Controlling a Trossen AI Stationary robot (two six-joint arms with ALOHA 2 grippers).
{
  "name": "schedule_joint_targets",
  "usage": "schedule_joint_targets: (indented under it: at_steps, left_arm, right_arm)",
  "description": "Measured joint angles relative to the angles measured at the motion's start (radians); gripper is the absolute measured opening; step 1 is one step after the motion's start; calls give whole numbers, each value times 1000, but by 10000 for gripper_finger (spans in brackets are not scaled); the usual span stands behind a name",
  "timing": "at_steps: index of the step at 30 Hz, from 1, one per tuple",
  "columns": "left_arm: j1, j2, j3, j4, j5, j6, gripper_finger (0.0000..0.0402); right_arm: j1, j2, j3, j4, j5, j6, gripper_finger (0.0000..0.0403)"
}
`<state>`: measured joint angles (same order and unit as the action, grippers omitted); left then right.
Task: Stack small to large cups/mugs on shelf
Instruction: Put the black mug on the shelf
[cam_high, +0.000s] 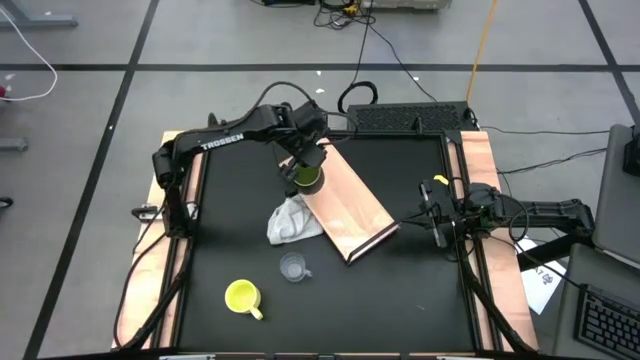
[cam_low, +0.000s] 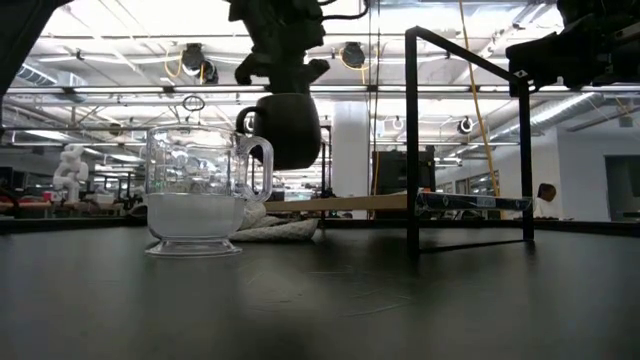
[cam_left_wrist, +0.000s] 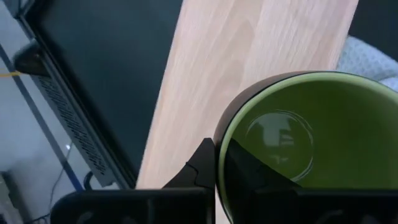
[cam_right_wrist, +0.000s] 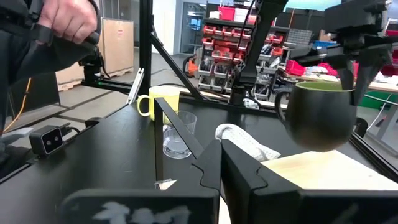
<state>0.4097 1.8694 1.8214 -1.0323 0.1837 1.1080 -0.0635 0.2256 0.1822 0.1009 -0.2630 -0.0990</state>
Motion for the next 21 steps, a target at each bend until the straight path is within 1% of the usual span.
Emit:
schedule_joint_targets:
  at_steps: [5,14,21]
  left_arm:
    - [43,4,0,32,35,17,12]
    - [122,12,0,112,131,49,12]
    - [155,21,1,102,183,42,12]
  right_arm:
    - [0,0,0,0,0,-2,0]
    - [0,0,0,0,0,-11,0]
    - [0,0,0,0,0,-18,0]
